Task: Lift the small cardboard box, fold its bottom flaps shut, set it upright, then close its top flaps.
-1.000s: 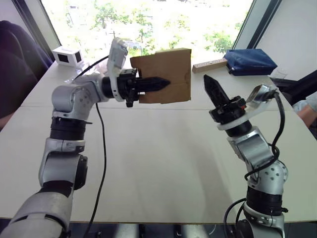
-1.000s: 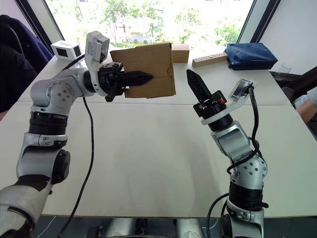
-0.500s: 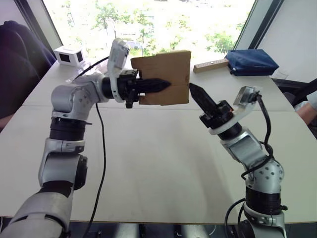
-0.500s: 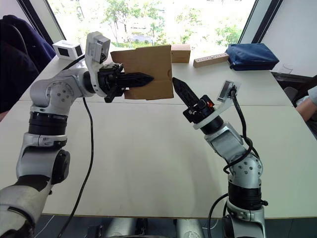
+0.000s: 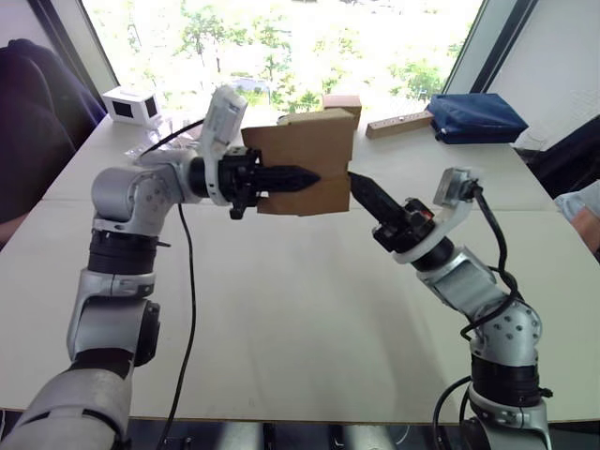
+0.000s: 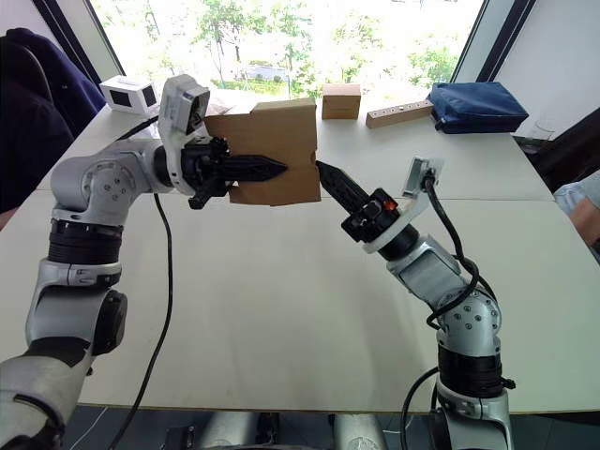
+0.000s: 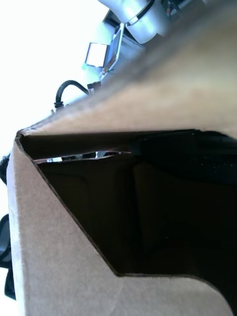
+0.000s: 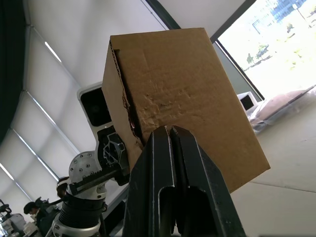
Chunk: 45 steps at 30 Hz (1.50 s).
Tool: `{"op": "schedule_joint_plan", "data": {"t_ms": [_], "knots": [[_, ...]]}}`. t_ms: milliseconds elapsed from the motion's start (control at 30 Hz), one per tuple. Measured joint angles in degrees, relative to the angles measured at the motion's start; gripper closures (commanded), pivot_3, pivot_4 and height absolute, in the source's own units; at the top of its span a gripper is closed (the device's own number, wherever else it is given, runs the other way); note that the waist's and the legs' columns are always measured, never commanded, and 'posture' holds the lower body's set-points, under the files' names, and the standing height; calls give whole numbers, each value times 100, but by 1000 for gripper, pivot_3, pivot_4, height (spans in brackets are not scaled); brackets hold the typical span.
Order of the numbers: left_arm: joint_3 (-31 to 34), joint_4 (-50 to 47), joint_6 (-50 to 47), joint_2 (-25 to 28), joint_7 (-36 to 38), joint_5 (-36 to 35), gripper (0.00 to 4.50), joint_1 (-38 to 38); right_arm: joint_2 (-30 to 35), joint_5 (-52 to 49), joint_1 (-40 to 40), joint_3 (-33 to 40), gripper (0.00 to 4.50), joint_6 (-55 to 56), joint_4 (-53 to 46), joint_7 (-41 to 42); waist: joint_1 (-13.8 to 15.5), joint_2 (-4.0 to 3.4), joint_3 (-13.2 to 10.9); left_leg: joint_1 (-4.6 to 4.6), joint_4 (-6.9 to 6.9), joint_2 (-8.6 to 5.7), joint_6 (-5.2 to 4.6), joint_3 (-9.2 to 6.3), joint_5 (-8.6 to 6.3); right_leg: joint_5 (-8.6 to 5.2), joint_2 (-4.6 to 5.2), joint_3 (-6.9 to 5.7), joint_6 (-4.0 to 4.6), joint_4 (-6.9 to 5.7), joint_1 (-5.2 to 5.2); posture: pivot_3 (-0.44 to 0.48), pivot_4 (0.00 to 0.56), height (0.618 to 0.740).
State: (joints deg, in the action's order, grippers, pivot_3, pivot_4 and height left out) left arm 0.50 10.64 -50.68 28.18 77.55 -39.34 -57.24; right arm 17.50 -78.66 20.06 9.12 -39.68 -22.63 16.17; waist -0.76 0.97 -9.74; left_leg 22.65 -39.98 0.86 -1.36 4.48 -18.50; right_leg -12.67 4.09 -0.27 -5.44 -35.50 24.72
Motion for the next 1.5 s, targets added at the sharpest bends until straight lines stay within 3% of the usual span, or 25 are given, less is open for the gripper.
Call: {"op": "schedule_joint_plan", "data": {"t_ms": [100, 267, 333, 400, 500, 700, 967, 1233, 1500], "knots": [[-195, -5, 31, 59, 49, 84, 4500, 2, 290, -16, -253, 70, 4453, -84, -195, -5, 9, 0, 0, 2, 0, -1, 0, 0, 0, 0, 1, 0, 0, 3, 0, 0, 150, 740], [-1111, -256, 507, 620, 282, 893, 4500, -261, 1786, -217, -1235, 651, 4453, -676, -691, 176, 23, 1, -1, 15, 0, -8, -5, 2, -3, -9, 7, 1, 16, 25, 0, 0, 150, 740], [-1933, -453, 869, 1073, 687, 1598, 4500, -641, 2775, -110, -1618, 939, 4453, -1030, -978, 543, 16, -3, -3, 16, 1, -12, -7, 3, -4, -12, 7, 2, 21, 30, 2, 0, 150, 740], [-2560, -612, 1012, 1331, 1023, 2073, 4500, -932, 3285, 1, -1756, 1123, 4453, -1159, -1192, 796, 6, -3, -2, 12, 0, -7, -7, 5, -4, -12, 1, 4, 22, 32, 1, 0, 150, 740], [-3335, -757, 1090, 1452, 1352, 2677, 4500, -1193, 3624, 390, -1872, 1116, 4453, -1178, -1404, 1082, 26, -3, -2, 10, 0, 1, -7, -3, -4, -15, -13, 6, 24, 28, 0, 0, 150, 740], [-4360, -987, 939, 1518, 1460, 3536, 4500, -1613, 4256, 1826, -2097, 395, 4453, -1149, -1791, 1299, 56, -2, -3, 54, -8, 4, -7, -6, -4, -14, -25, 10, 20, 29, 37, 0, 150, 740], [-5270, -842, 714, 1301, 1471, 4517, 4500, -1784, 3988, 2624, -2029, -12, 4453, -994, -2110, 1242, 148, -1, -3, 72, -17, 2, -7, -2, -3, -5, -38, 15, 4, 24, 61, 0, 150, 740], [-5601, -953, 644, 968, 1477, 4642, 4500, -1793, 3554, 3243, -1983, -404, 4453, -993, -2103, 931, 151, -1, -3, 73, -24, 3, -7, -2, -3, -5, -35, 16, 4, 21, 59, 0, 150, 740], [-6062, -1311, -456, 782, 1478, 4154, 4500, -2341, 3296, 3506, -2147, -409, 4453, -993, -2093, 903, 148, -2, -3, 71, -25, 3, -7, -7, -3, -4, -40, 16, 0, 7, 60, 0, 150, 740]]}}
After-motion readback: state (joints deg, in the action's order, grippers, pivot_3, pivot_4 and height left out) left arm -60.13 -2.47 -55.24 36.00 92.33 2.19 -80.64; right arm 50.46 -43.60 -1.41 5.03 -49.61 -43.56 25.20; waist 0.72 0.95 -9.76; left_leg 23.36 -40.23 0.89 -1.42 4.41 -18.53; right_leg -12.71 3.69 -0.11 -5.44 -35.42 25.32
